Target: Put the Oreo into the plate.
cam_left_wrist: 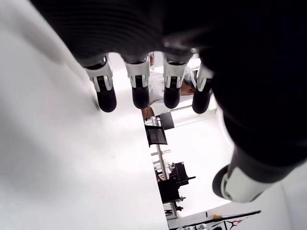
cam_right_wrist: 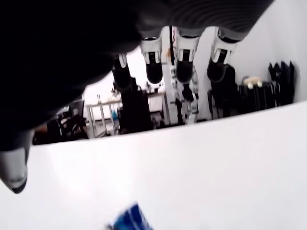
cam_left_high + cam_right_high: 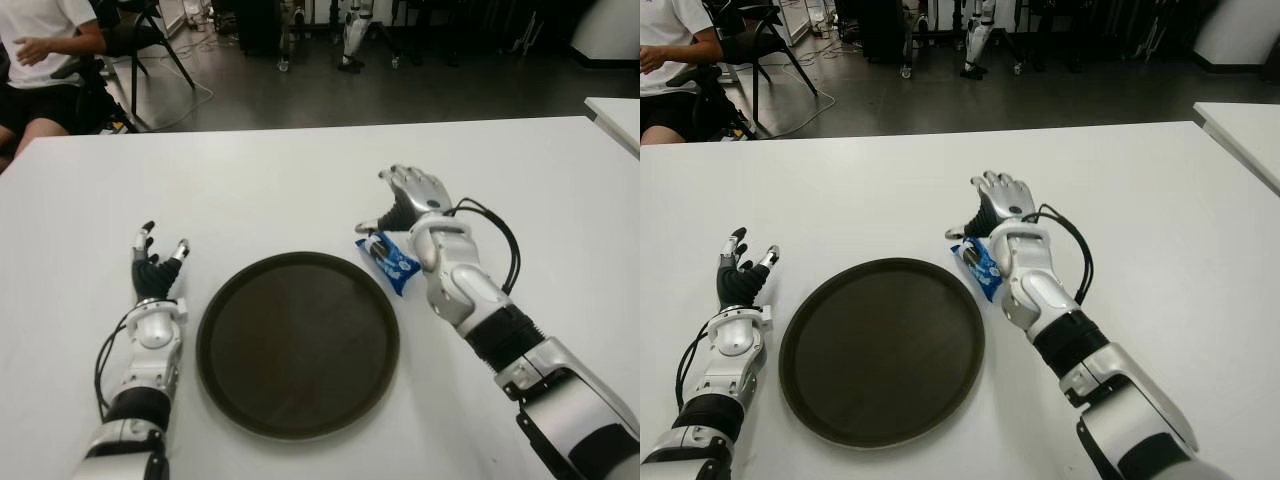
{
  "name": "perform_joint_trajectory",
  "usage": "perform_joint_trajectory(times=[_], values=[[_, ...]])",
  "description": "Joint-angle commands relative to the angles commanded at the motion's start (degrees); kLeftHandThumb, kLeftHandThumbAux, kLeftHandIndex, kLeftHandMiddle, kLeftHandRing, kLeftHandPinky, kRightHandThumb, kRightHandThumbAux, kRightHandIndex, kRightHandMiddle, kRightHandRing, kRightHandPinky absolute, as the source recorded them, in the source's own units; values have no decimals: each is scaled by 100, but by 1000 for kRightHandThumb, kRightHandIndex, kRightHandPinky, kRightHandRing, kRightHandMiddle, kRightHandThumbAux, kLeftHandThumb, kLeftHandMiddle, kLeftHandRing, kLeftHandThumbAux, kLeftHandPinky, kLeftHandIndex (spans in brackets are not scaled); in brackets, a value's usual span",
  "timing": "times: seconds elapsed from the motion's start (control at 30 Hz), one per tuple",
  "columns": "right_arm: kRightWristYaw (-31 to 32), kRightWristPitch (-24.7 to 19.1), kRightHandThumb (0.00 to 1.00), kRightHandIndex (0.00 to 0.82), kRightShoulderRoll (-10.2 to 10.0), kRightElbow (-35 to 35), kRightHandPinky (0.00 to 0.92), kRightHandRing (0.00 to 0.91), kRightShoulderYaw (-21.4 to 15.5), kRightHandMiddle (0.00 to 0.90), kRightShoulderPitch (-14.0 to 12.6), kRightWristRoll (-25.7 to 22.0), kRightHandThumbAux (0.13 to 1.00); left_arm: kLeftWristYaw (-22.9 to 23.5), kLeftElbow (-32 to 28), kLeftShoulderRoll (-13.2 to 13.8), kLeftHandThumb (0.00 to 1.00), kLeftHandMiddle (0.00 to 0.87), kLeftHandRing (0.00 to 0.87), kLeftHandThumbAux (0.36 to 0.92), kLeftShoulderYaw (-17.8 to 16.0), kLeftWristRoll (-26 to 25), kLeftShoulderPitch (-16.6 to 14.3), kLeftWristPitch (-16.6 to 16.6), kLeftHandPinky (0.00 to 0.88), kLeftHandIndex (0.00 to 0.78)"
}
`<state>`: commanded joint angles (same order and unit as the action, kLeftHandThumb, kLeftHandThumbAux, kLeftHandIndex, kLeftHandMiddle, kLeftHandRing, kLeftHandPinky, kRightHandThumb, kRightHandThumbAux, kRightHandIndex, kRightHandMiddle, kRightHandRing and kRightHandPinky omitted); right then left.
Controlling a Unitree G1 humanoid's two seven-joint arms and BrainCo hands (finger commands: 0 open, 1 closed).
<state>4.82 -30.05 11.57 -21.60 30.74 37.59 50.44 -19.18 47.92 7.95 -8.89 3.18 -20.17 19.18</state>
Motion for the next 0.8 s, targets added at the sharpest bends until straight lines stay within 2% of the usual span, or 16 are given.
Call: perform_joint_trajectory(times=[0.4,0.8], values=[[275,-332,0,0,-34,156,0,0,104,0,-152,169,500,-16,-66,-18,84,43,27,689,-12,-23,9,-63,37,21],[303,-354,0,0,-50,145,0,0,56,0,-304,74,506,-117,-107,0,80,51,37,688,26,129,26,-52,44,26]])
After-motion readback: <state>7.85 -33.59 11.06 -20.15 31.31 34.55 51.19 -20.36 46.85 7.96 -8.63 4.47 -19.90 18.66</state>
